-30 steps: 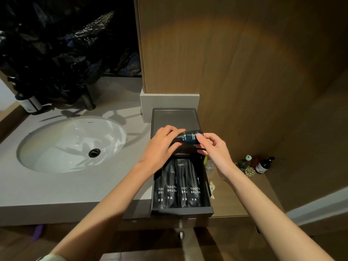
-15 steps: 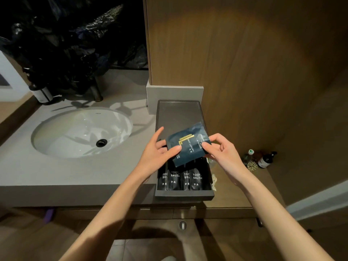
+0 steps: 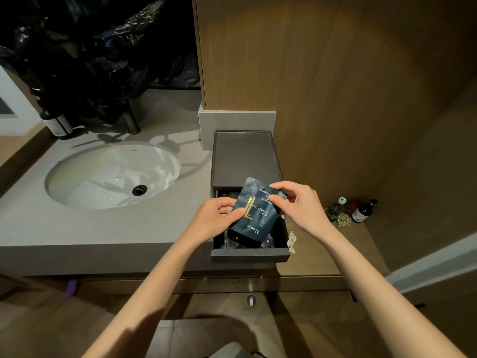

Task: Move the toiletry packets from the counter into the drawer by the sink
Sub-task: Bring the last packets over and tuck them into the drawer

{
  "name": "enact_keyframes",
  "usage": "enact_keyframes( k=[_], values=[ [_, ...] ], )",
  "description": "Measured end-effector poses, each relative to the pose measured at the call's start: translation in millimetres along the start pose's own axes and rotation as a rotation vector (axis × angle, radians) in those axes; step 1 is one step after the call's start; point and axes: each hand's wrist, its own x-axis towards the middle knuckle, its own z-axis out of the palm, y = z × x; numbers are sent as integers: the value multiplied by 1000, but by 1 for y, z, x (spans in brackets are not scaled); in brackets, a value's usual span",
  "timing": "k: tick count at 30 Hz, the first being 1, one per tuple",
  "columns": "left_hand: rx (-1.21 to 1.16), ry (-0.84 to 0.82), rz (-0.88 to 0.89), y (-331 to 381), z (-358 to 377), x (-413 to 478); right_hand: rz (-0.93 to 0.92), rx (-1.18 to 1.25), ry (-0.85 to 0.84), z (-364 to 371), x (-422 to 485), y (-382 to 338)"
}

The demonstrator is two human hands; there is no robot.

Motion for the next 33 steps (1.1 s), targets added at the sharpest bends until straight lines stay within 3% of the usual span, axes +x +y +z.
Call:
enact_keyframes(
  k=[5, 11, 20, 29, 33],
  values=[
    [-101, -1, -76, -2, -1, -2, -45, -55, -18, -1, 4, -3],
    [-129, 64, -221, -16, -1, -2, 15, -65, 82, -3, -3, 13],
    [143, 54, -282, -43, 21, 24, 251, -211, -90, 13, -23, 55],
    [161, -25, -375, -43, 59, 45, 275, -203, -111, 14, -23, 55],
    [432, -37, -278, -41, 59, 38, 266, -201, -109, 14, -23, 56]
  ],
)
